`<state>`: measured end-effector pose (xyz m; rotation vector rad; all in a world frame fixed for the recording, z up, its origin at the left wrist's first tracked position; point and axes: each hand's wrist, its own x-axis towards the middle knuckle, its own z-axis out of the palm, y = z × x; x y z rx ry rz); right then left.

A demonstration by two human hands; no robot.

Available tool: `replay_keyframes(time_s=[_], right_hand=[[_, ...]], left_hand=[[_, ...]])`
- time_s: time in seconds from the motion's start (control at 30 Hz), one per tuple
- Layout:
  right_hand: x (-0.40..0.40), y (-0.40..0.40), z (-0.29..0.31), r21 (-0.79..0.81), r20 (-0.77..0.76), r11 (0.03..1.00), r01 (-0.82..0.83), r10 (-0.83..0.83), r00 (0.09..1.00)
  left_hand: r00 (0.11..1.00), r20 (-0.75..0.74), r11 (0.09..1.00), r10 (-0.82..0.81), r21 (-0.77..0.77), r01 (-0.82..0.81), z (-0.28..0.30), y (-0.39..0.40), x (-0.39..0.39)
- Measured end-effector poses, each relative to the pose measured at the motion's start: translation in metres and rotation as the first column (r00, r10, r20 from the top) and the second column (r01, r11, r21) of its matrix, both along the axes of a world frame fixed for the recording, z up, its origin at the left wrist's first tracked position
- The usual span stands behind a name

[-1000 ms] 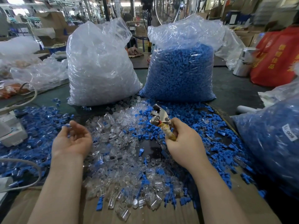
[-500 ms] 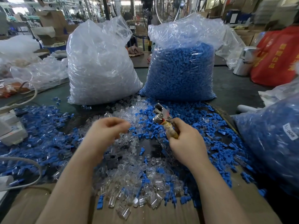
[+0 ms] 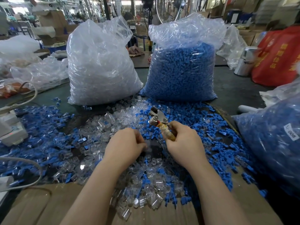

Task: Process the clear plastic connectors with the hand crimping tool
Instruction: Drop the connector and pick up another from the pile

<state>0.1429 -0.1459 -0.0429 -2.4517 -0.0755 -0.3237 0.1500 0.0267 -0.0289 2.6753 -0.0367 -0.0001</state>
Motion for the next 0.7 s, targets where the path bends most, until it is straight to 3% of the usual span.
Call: replay_keyframes(time_s=[0.07, 0.13, 0.2, 0.33, 0.53, 0.7], right_hand=[[0.000, 0.001, 0.000, 0.040, 0.011, 0.999, -0.011, 0.011, 1.000], [0.000, 0.001, -0.001, 0.096, 0.030, 0.995, -0.030, 0.028, 0.999], [0.000, 0.001, 0.000, 0.159, 0.045, 0.986, -0.054, 0.047, 0.998], [-0.001, 0.000, 0.001, 0.309, 0.052, 0.945, -0.108, 0.097, 0.994], [0.001, 0.001, 0.002, 0.307, 0.056, 0.943, -0.127, 0.115, 0.992], [-0.002, 0.002, 0.005, 0.483, 0.069, 0.851, -0.204, 0.196, 0.978]], left_hand=[[0.997, 0.075, 0.976, 0.019, -0.217, -0.003, 0.003, -0.001, -0.001], [0.994, 0.100, 0.881, 0.033, -0.473, 0.018, 0.007, -0.003, -0.003], [0.995, 0.095, 0.782, 0.016, -0.621, 0.047, 0.011, -0.007, -0.006], [0.990, 0.138, 0.713, -0.008, -0.694, 0.103, 0.017, -0.009, -0.008], [0.979, 0.203, 0.734, -0.027, -0.660, 0.157, 0.017, -0.012, -0.008], [0.966, 0.258, 0.722, -0.030, -0.662, 0.199, 0.016, -0.008, -0.008]])
